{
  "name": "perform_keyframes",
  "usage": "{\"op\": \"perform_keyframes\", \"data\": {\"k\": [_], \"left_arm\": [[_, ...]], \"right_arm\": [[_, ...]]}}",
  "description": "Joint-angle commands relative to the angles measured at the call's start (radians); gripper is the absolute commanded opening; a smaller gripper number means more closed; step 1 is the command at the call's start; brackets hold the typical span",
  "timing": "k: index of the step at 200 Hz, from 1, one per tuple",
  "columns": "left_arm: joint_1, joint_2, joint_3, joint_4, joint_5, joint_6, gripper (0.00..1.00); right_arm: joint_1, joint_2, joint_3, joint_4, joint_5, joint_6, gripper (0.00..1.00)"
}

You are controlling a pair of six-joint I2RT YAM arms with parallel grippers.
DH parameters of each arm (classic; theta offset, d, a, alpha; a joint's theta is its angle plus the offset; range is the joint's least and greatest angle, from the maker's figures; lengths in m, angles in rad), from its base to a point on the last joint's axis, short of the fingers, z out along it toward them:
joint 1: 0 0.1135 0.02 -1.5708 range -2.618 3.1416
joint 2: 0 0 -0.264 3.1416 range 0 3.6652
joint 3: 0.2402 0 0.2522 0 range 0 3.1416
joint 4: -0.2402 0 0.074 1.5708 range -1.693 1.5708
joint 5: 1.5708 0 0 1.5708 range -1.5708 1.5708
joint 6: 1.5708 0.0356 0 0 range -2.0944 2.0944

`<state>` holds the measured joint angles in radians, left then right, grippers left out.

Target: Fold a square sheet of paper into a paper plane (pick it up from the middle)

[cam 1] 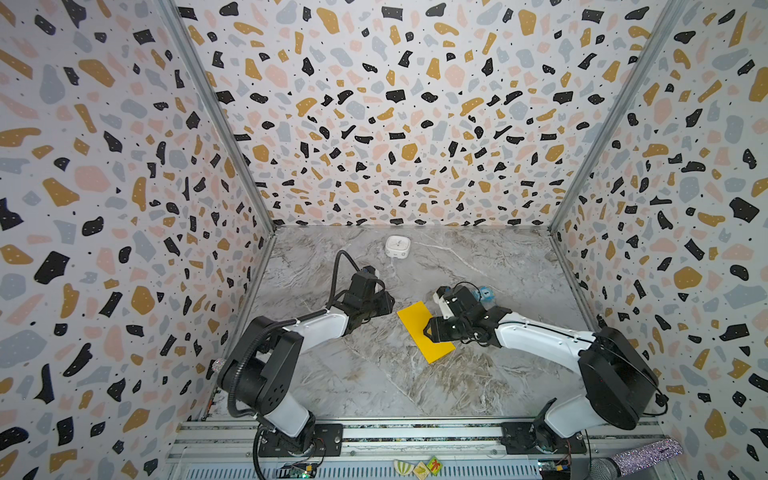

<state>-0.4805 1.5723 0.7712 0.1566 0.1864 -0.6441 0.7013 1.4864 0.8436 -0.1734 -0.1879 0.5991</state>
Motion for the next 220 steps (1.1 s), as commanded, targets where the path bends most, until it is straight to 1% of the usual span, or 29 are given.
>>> {"op": "perform_keyframes", "data": {"k": [1, 21, 37, 41, 52, 84, 96, 108, 132, 167, 181, 202, 220], "left_arm": [[-0.03, -0.01, -0.07, 0.076, 0.066, -0.092, 0.46], [-0.068, -0.007, -0.091, 0.088, 0.072, -0.12, 0.54], [-0.092, 0.008, -0.096, 0.087, 0.07, -0.136, 0.58], [-0.096, 0.014, -0.096, 0.118, 0.07, -0.139, 0.59], [-0.106, 0.034, -0.09, 0.125, 0.067, -0.146, 0.6], [-0.114, 0.101, -0.05, 0.129, 0.082, -0.135, 0.6], [-0.113, 0.132, -0.019, 0.102, 0.079, -0.098, 0.59], [-0.112, 0.165, 0.027, 0.025, 0.049, -0.055, 0.58], [-0.11, 0.217, 0.084, -0.002, 0.05, -0.012, 0.57], [-0.09, 0.306, 0.206, -0.073, 0.063, 0.043, 0.56], [-0.075, 0.342, 0.25, -0.082, 0.103, 0.047, 0.56], [-0.067, 0.353, 0.284, -0.091, 0.125, 0.049, 0.56], [-0.067, 0.313, 0.285, -0.111, 0.114, 0.054, 0.56]], "right_arm": [[-0.06, -0.009, -0.052, -0.02, -0.013, -0.015, 0.6], [-0.089, -0.015, -0.083, -0.027, -0.036, -0.036, 0.66], [-0.098, -0.021, -0.104, -0.026, -0.045, -0.044, 0.69], [-0.098, -0.02, -0.11, -0.026, -0.047, -0.045, 0.7], [-0.102, -0.019, -0.121, -0.024, -0.064, -0.048, 0.7], [-0.105, 0.001, -0.141, -0.016, -0.107, -0.05, 0.69], [-0.105, 0.011, -0.147, -0.008, -0.122, -0.05, 0.68], [-0.104, 0.019, -0.15, -0.002, -0.138, -0.049, 0.67], [-0.104, 0.029, -0.166, 0.037, -0.197, -0.032, 0.64], [-0.104, 0.03, -0.206, 0.156, -0.31, 0.047, 0.61], [-0.104, 0.03, -0.22, 0.214, -0.347, 0.091, 0.6], [-0.106, 0.02, -0.234, 0.255, -0.349, 0.14, 0.58], [-0.115, -0.013, -0.255, 0.268, -0.341, 0.169, 0.58]]}}
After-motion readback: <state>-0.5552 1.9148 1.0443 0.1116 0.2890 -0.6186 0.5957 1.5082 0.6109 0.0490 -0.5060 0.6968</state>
